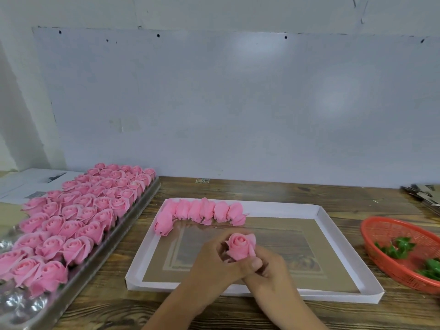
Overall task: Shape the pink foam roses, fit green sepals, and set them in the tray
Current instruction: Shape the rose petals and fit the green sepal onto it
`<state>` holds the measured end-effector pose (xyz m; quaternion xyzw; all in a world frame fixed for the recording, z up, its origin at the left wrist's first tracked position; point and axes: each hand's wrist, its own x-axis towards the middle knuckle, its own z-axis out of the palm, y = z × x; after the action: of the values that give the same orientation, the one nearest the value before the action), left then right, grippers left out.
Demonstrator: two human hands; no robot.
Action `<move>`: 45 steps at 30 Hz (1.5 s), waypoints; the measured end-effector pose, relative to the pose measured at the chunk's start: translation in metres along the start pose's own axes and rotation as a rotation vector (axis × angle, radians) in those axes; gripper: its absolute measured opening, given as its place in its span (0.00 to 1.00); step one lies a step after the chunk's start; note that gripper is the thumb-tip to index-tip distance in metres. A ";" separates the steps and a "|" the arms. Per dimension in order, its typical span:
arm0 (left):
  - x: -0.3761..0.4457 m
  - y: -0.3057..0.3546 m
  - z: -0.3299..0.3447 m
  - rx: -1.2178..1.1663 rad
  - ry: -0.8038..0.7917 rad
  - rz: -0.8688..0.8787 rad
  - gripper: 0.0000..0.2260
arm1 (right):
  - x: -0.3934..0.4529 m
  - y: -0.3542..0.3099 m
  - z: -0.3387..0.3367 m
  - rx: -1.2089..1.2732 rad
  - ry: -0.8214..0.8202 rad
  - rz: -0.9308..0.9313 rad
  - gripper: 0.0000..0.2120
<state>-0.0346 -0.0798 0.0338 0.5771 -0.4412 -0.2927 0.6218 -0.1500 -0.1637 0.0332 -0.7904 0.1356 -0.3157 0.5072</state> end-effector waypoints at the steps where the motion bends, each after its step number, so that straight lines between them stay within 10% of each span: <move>1: 0.000 0.001 0.000 -0.035 -0.009 0.003 0.25 | 0.001 0.000 0.000 0.021 0.016 -0.002 0.11; 19: 0.000 0.005 -0.001 -0.003 0.007 0.126 0.17 | -0.001 0.003 -0.002 -0.048 -0.030 0.029 0.11; 26: 0.004 0.001 -0.001 -0.110 -0.024 0.039 0.34 | 0.001 0.001 -0.003 0.037 0.012 0.011 0.07; 45: 0.000 0.014 -0.002 -0.093 -0.104 0.070 0.15 | 0.002 -0.003 -0.004 0.154 0.043 -0.071 0.11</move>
<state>-0.0347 -0.0760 0.0478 0.5159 -0.4788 -0.3204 0.6340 -0.1517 -0.1664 0.0378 -0.7464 0.0936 -0.3599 0.5519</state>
